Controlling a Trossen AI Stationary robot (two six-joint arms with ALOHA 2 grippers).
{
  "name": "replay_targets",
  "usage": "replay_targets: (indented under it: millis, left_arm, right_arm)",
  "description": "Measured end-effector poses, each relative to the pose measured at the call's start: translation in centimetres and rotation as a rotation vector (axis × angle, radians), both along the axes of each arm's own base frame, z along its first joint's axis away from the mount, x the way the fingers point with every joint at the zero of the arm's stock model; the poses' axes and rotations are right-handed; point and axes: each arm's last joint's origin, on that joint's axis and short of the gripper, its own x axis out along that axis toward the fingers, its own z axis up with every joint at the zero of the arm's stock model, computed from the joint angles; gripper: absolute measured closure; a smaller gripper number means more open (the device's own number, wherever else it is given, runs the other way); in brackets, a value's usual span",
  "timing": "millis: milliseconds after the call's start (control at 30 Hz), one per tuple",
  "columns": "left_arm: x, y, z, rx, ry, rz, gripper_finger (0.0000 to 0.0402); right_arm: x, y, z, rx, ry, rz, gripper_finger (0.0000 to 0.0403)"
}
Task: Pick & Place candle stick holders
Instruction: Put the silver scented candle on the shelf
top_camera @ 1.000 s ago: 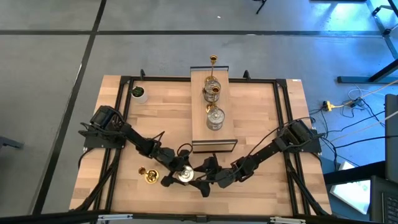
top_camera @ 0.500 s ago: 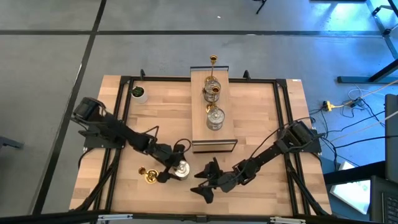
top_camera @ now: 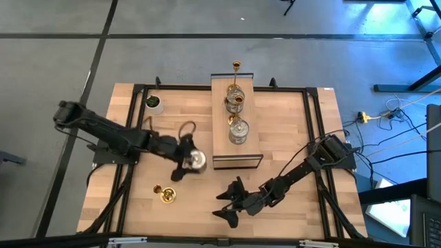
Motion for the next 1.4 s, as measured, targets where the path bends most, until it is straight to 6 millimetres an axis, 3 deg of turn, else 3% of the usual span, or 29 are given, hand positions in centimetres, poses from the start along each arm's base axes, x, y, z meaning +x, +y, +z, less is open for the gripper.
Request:
replay_targets:
  millis: [333,533,667,800,933,1133,1267,1400]
  left_arm:
    - [-1.6,5.9,2.0,0.052,-0.049,0.235,0.0043]
    - [0.4,8.5,2.7,0.043,-0.086,0.304,0.0044]
    - [2.2,9.2,5.0,0.104,-0.112,0.319,0.0044]
    - [4.2,10.1,6.7,0.149,-0.083,0.337,0.0044]
    - [5.1,11.2,6.1,0.136,-0.005,0.386,0.0044]
    - [5.1,12.5,5.9,0.117,-0.011,0.423,0.0044]
    - [5.1,12.9,6.2,0.101,-0.044,0.411,0.0044]
    - [5.5,13.0,5.9,0.111,-0.050,0.405,0.0044]
  right_arm:
    - [0.1,0.1,0.2,0.014,-0.015,0.023,0.0025]
    - [0.3,0.6,1.7,0.124,-0.144,0.053,0.0025]
    - [0.5,0.9,3.1,0.205,-0.263,0.144,0.0025]
    - [0.0,1.1,5.2,0.125,-0.339,0.273,0.0025]
    - [-2.1,1.1,7.4,-0.043,-0.195,0.240,0.0025]
    - [-6.3,1.7,12.1,-0.343,0.065,0.032,0.0025]
    - [-6.5,1.5,12.9,-0.367,0.125,-0.001,0.0025]
    - [-6.7,1.4,12.5,-0.383,0.146,-0.005,0.0025]
